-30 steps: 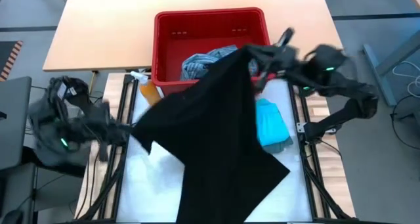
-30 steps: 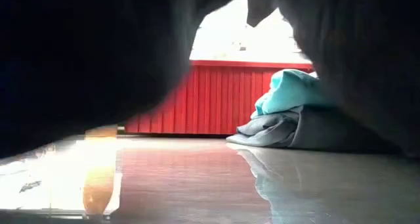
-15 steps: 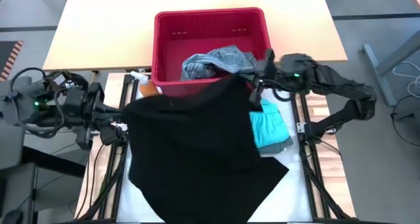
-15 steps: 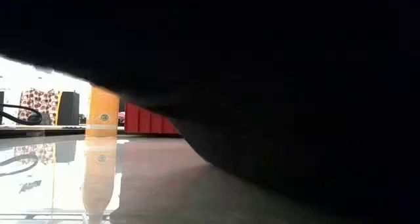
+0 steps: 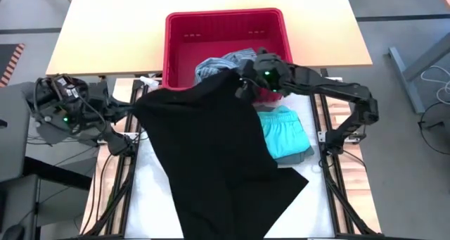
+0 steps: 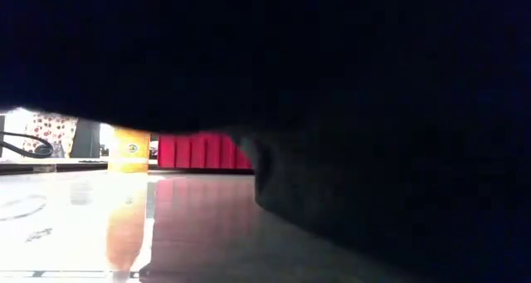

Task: Fold Laundry from Bin
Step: Fold the black shirt

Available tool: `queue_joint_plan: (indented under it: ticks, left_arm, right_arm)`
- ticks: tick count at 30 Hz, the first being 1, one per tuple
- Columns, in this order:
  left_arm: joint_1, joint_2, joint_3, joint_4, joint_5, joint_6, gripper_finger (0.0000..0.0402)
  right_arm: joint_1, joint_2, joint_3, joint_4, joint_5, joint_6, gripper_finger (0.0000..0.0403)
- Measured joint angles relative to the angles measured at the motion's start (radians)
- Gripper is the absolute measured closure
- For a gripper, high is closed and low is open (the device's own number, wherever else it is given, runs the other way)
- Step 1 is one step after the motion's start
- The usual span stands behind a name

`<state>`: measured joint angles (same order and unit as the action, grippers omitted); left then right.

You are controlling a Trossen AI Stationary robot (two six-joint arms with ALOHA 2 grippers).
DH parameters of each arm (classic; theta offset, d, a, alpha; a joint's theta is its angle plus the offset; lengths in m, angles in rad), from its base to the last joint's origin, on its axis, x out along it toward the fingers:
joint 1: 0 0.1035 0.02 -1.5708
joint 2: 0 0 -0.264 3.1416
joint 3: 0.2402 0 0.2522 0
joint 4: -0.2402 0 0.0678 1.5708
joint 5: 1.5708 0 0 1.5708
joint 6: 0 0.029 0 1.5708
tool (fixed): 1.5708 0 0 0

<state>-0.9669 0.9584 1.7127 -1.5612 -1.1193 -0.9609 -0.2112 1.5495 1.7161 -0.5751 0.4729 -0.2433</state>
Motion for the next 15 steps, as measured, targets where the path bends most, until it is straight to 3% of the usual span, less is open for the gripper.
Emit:
queue_joint_plan:
  ticks: [4, 9, 15]
  left_arm:
    - [0.063, -0.031, -0.026, -0.007, 0.120, -0.018, 0.0401]
    - [0.127, -0.085, -0.098, -0.010, 0.142, -0.027, 0.0401]
    - [0.169, -0.135, -0.179, -0.009, 0.197, -0.046, 0.0401]
  right_arm:
    - [-0.046, 0.045, 0.000, 0.029, 0.012, -0.003, 0.0383]
    - [-0.119, 0.107, 0.000, 0.127, 0.024, -0.028, 0.0383]
    - [-0.191, 0.192, 0.000, 0.200, -0.075, -0.034, 0.0382]
